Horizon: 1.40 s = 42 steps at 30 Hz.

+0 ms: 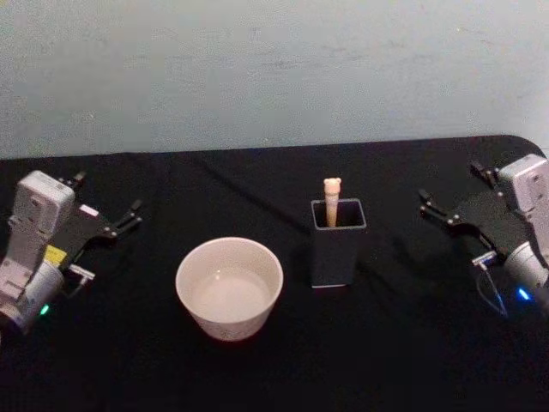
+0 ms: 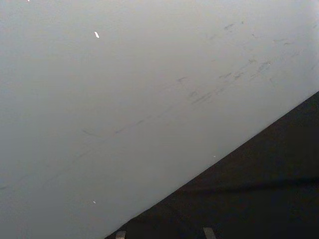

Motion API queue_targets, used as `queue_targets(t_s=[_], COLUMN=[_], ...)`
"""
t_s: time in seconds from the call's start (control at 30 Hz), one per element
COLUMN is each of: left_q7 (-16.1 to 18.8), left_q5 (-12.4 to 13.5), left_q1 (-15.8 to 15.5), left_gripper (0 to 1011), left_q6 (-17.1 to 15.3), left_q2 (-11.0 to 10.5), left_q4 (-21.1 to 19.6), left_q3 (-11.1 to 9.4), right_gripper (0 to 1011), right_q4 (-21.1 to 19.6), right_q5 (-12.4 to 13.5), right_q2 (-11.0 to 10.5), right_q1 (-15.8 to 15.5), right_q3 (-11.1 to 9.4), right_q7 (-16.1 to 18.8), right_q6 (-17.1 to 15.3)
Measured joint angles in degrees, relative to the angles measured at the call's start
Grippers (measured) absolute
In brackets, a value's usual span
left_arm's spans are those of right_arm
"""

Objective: Pick up the stirring spoon with one hand, stir inside the cup, then place it back in its original position.

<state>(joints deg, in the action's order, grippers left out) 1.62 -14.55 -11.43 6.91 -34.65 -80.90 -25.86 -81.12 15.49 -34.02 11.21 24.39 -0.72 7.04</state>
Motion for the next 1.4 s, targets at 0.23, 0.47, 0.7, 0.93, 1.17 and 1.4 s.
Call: queue_targets(t_s=[0.23,0.47,0.7,0.93,1.17,1.4], left_q7=[0.0,0.0,0.0,0.0,0.0,0.0], left_q5=[0.0,0.0,0.0,0.0,0.0,0.0], left_q1=[0.0,0.0,0.0,0.0,0.0,0.0], left_gripper=[1001,1001,1001,1001,1001,1001], left_q6=[0.0,0.0,0.0,0.0,0.0,0.0], left_q2=[0.0,0.0,0.0,0.0,0.0,0.0], left_q4=[0.0,0.0,0.0,0.0,0.0,0.0], left_q3=[0.0,0.0,0.0,0.0,0.0,0.0], right_gripper=[1002,1002,1000,1000,1000,1000], right_q4=[-2.5,-5.74,-7.68,-8.66,-8.92,-8.46], right_q5=[5.58,11.4,13.4,13.49,12.51,11.09], right_q2=[0.75,1.45,2.28,3.19,4.17,4.84], right_q1=[-1.06,-1.81,-1.89,-1.74,-1.95,-2.05], right_q3=[-3.68,-6.48,-6.93,-6.06,-4.81,-3.81], right_q7=[3.57,9.18,13.03,15.91,18.33,20.19], right_q6=[0.69,1.57,1.84,1.07,-0.56,-1.38])
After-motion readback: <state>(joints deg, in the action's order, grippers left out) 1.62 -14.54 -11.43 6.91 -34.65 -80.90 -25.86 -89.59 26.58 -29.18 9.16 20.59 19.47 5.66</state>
